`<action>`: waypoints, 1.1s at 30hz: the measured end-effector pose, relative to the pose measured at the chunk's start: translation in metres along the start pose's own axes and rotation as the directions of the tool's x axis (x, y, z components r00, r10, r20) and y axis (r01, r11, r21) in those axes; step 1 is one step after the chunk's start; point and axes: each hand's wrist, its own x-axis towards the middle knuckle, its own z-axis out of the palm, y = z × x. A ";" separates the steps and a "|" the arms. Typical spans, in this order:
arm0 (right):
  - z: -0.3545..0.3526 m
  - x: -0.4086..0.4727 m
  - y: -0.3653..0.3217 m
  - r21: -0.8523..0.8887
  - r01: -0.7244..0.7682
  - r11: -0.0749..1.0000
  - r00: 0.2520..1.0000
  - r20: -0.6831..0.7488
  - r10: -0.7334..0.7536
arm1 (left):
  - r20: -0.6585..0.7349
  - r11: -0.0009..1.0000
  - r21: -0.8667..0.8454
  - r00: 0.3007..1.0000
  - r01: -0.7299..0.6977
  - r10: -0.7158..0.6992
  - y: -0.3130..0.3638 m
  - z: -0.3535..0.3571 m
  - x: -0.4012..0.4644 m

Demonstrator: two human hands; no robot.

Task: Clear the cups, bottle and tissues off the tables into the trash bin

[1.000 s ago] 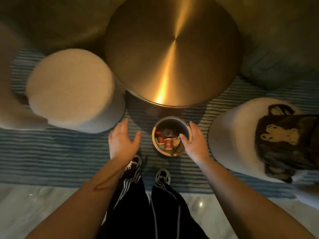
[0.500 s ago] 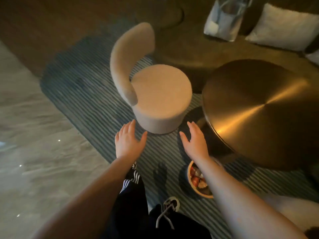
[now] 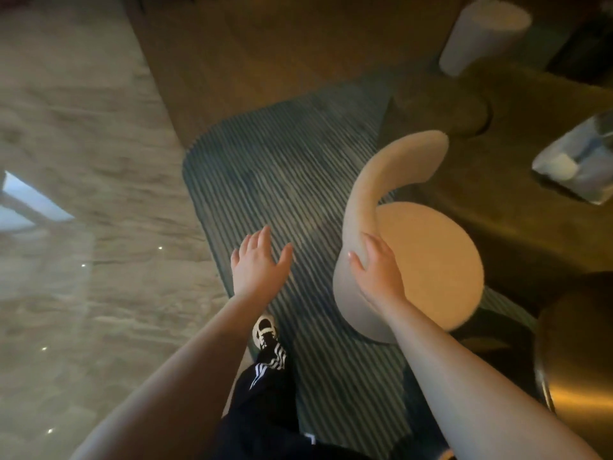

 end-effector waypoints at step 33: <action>-0.062 0.835 -0.169 -0.010 -0.089 0.996 0.993 -0.082 0.087 | 0.081 0.997 0.072 0.996 -0.028 0.022 0.085 -0.088 0.874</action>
